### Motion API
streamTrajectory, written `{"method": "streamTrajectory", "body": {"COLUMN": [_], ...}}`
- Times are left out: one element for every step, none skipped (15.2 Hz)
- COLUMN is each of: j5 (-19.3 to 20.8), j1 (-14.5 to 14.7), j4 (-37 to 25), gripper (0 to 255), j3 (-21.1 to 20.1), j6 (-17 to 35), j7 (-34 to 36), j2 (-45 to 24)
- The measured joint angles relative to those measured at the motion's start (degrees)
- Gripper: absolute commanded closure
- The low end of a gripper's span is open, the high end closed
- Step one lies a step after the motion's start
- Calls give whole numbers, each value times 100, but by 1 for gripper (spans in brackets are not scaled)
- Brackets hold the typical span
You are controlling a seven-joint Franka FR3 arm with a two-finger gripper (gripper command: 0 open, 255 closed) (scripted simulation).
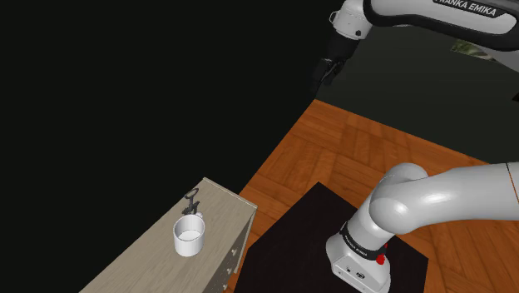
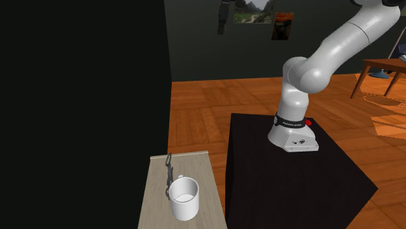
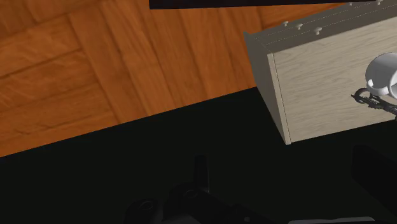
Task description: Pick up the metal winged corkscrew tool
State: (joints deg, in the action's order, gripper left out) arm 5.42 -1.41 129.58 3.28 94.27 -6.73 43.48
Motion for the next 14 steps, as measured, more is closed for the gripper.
{"method": "streamTrajectory", "body": {"j5": [0,-30,-69,-110,-161,-232,-284,-330,-388,-437,-490,-541,-598,-634], "j1": [0,13,29,47,69,106,128,148,178,202,230,258,291,307], "j4": [0,15,102,166,236,364,427,475,527,619,684,708,719,744], "gripper": [0,0,0,0,0,0,0,0,0,0,0,0,0,0], "j3": [0,-46,-108,-176,-257,-377,-455,-524,-624,-699,-788,-881,-985,-1052], "j6": [0,42,119,166,266,377,481,579,699,827,939,1057,1158,1269], "j7": [0,64,156,251,367,524,641,744,880,990,1115,1243,1385,1482], "j2": [0,-45,-66,-80,-145,-168,-243,-326,-429,-497,-578,-704,-825,-942]}}
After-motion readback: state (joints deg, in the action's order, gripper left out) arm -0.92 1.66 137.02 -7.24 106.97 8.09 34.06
